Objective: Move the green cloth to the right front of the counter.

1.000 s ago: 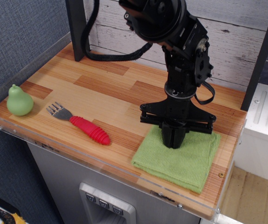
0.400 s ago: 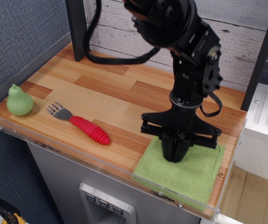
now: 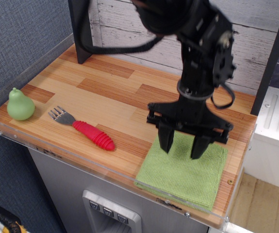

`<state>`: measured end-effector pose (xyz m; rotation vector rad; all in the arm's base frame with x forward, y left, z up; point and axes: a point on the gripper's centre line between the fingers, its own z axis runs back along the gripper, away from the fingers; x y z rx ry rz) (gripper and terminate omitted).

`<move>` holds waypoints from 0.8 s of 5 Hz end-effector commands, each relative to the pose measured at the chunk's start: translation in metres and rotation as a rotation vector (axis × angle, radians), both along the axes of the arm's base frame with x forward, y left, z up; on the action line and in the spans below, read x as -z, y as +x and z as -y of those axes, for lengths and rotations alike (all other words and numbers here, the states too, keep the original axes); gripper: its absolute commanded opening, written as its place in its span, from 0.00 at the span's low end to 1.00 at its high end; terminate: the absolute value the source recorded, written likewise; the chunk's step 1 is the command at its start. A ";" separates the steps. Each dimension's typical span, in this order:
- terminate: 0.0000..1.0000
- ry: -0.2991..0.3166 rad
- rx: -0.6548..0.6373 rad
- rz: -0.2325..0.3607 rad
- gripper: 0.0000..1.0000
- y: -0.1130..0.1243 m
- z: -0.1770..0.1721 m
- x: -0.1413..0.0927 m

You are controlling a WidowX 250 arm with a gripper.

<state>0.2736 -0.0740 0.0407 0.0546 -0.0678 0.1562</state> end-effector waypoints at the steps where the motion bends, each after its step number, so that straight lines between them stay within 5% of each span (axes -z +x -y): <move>1: 0.00 0.011 0.046 0.074 1.00 0.006 0.012 -0.033; 3: 0.00 0.101 0.082 0.055 1.00 0.023 -0.018 -0.049; 4: 0.00 0.082 0.044 0.054 1.00 0.042 -0.048 -0.054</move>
